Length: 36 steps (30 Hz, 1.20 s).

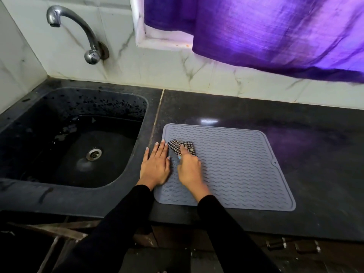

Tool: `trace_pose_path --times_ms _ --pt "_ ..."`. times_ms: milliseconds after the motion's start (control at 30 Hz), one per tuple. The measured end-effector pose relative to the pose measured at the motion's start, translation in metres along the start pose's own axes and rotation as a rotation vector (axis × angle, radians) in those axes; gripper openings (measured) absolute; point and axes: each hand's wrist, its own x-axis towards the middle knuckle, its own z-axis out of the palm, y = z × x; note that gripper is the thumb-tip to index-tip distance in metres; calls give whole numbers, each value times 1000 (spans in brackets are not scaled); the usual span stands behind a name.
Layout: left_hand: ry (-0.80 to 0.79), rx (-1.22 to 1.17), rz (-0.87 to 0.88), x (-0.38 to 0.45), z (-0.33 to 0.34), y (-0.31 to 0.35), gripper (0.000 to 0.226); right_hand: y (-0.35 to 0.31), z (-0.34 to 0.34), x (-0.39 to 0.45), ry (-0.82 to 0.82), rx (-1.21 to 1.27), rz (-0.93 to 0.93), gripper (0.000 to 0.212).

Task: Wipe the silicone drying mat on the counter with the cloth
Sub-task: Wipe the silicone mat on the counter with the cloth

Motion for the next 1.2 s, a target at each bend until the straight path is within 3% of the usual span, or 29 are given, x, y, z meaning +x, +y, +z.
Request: trace_pose_path --times_ms 100,167,233,300,433,533,833,967,1033,1133,1200 --pt "13 -64 13 2 -6 -1 85 17 -38 16 22 597 169 31" --pt "60 -98 19 9 -13 -2 85 35 -72 22 214 794 318 22" --pt "92 -103 23 22 -19 -7 84 52 -101 24 413 536 323 28" --pt "52 -69 47 35 -19 -11 86 64 -119 24 478 171 329 42" --pt "-57 -8 73 45 -9 -19 88 92 -98 43 293 -236 331 46" --pt "-26 -1 77 44 -4 -19 83 96 -70 58 171 -352 325 54" --pt "3 26 71 45 -1 -17 80 31 -23 72 77 -353 113 61" --pt "-4 9 70 45 -2 -18 81 7 -17 78 40 -141 58 52" --pt "-7 8 74 45 -2 -18 81 4 -21 83 32 206 90 41" --pt "-3 -19 74 44 -3 -19 82 12 -39 85 86 945 316 31" --pt "-3 -42 74 44 -4 -19 82 30 -61 83 243 995 384 30"
